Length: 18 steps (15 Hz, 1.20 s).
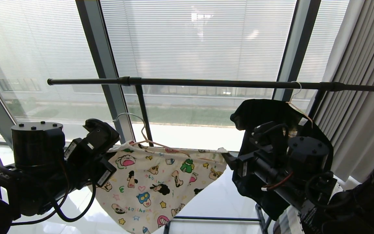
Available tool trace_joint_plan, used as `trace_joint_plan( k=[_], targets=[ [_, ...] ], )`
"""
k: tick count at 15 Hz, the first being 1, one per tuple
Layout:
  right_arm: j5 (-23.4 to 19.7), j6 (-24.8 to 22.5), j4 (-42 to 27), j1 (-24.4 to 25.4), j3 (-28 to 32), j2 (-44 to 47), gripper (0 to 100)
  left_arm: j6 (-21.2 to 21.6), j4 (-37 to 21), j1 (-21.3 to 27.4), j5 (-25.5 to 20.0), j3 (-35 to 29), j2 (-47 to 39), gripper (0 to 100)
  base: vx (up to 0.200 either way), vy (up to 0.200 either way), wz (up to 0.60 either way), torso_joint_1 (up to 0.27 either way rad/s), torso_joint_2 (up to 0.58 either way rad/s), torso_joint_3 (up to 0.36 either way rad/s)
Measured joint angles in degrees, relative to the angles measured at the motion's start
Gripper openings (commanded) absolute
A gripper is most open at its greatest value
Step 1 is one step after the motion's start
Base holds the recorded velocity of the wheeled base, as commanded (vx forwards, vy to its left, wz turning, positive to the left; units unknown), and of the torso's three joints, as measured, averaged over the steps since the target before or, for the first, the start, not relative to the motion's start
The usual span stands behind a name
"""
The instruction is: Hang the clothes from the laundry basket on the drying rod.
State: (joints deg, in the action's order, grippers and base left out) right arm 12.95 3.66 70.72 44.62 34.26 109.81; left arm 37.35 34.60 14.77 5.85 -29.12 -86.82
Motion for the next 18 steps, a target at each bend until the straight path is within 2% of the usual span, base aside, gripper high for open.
trace_joint_plan(
  k=[4,6,9,10,11,14,16,18],
  targets=[
    [-0.12,-2.88,0.09,9.76,-0.39,-1.57,100,0.04,-0.06,0.07,-0.09,-0.37,-0.88,0,0.0,0.0,0.0,0.0,0.0,0.0],
    [-0.15,-4.52,0.09,11.33,-0.77,-1.88,100,-0.05,0.21,0.13,-0.9,-0.39,-0.89,0,0.0,0.0,0.0,0.0,0.0,0.0],
    [-1.02,-7.13,0.06,10.48,-2.29,-2.51,100,-0.68,1.06,0.35,-8.53,0.1,-0.72,0,0.0,0.0,0.0,0.0,0.0,0.0],
    [-3.93,-8.77,-0.1,8.96,-3.17,-2.82,100,-1.01,1.15,0.51,-12.54,0.4,-0.33,0,0.0,0.0,0.0,0.0,0.0,0.0],
    [-9.23,-10.83,-1.12,6.81,-4.13,-3.41,100,-1.22,1.17,0.68,-15.99,0.79,0.17,0,0.0,0.0,0.0,0.0,0.0,0.0],
    [-20.97,-16.1,-11.04,-1.79,-5.13,-6.97,100,-1.1,1.15,0.85,-23.91,1.38,1.9,0,0.0,0.0,0.0,0.0,0.0,0.0],
    [-25.72,-17.37,-18.96,-5.56,-2.54,-9.75,100,-0.93,1.17,2.36,-26.48,1.4,2.97,0,0.0,0.0,0.0,0.0,0.0,0.0],
    [-30.23,-18.27,-23.67,-6.75,0.28,-11.89,100,-0.93,1.17,5.06,-26.81,1.4,3.85,0,0.0,0.0,0.0,0.0,0.0,0.0]
  ],
)
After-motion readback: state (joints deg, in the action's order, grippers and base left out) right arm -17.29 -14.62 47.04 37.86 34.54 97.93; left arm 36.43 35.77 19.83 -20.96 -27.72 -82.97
